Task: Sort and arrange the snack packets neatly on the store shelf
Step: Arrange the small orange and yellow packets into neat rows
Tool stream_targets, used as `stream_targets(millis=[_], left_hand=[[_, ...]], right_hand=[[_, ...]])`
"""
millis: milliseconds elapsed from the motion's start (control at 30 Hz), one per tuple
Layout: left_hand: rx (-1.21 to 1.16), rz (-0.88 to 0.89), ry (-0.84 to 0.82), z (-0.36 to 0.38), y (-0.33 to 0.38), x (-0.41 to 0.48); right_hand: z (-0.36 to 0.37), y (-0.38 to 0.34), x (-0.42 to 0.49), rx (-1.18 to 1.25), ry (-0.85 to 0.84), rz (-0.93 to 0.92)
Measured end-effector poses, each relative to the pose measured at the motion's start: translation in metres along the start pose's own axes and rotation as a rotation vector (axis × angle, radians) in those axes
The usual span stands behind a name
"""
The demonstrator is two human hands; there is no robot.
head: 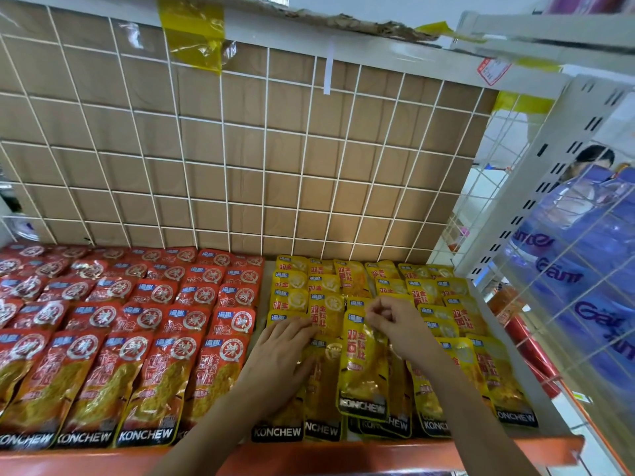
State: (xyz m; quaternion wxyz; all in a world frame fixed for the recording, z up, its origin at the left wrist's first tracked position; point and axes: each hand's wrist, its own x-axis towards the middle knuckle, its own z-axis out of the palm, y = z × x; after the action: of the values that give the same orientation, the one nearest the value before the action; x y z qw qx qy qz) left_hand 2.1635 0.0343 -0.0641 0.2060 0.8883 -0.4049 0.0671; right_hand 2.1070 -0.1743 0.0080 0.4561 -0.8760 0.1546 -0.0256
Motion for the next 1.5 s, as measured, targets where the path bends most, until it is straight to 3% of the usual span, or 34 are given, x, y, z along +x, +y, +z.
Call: stream_targets(millis=[333, 467, 567, 633, 733, 900, 1067, 1500], left_hand=[[0.039, 0.002, 0.032, 0.003, 0.002, -0.001], [0.003, -0.033, 0.021, 0.003, 0.002, -0.004], [0.101, -0.093, -0.010, 0.005, 0.001, -0.008], [0.176, -0.130, -0.084, 0.004, 0.001, -0.008], [0.199, -0.167, -0.163, 0.004, 0.001, -0.008], [0.202, -0.174, -0.158, 0.006, 0.002, -0.009], [0.202, -0.190, -0.140, 0.008, 0.001, -0.009], [0.170, -0.180, -0.174, 0.006, 0.003, -0.009]], right_hand=[[-0.012, 0.022, -0.005, -0.437, 0.108, -0.010], [-0.003, 0.017, -0.006, -0.516, 0.275, -0.183], [0.012, -0.001, -0.006, -0.607, 0.121, -0.278], [0.025, -0.009, -0.001, -0.766, -0.051, -0.255], [0.038, -0.014, 0.008, -0.902, -0.139, -0.202], [0.039, -0.009, 0.016, -0.785, -0.197, -0.173], [0.037, -0.008, 0.024, -0.504, -0.090, -0.142], [0.039, -0.002, 0.046, -0.528, -0.054, -0.130]])
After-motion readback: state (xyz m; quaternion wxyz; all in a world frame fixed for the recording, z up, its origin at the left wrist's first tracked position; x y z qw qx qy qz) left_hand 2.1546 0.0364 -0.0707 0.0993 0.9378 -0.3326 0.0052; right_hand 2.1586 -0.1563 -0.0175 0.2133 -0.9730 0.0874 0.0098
